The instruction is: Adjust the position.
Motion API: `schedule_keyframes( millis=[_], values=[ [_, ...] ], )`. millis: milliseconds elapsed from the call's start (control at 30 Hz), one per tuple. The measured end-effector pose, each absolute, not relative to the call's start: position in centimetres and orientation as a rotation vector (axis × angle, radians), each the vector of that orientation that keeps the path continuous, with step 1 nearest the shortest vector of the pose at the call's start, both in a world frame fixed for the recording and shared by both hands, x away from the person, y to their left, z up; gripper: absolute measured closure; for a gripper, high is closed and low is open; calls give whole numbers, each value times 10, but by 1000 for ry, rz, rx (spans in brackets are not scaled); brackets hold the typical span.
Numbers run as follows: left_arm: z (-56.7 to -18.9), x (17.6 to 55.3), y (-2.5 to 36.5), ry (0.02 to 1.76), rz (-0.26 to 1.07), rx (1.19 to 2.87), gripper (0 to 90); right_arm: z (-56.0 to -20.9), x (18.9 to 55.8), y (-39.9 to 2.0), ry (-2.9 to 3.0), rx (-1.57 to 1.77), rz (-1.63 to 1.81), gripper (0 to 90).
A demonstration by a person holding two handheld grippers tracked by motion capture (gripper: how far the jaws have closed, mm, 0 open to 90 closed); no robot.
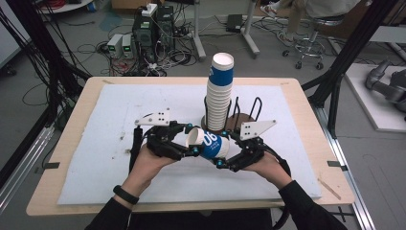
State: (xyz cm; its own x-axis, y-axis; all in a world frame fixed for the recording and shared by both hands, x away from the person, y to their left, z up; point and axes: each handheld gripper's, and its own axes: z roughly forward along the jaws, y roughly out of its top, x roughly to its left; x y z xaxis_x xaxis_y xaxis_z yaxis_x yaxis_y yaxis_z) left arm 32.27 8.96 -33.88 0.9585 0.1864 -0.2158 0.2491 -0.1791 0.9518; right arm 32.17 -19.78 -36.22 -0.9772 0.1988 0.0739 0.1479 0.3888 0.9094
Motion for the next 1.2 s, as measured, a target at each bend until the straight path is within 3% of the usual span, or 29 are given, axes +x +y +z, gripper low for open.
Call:
schedule_keyframes(
  millis=[233, 667, 1200],
  values=[
    [-342, 324, 91, 291, -61, 1779, 287, -359, 320, -198, 2581, 300, 1626, 169],
    [-358, 330, 102, 265, -113, 1510, 292, -352, 319, -204, 2471, 405, 1845, 160],
    [-350, 329, 99, 280, -102, 1648, 244, -352, 320, -206, 2481, 413, 1860, 197]
  ],
)
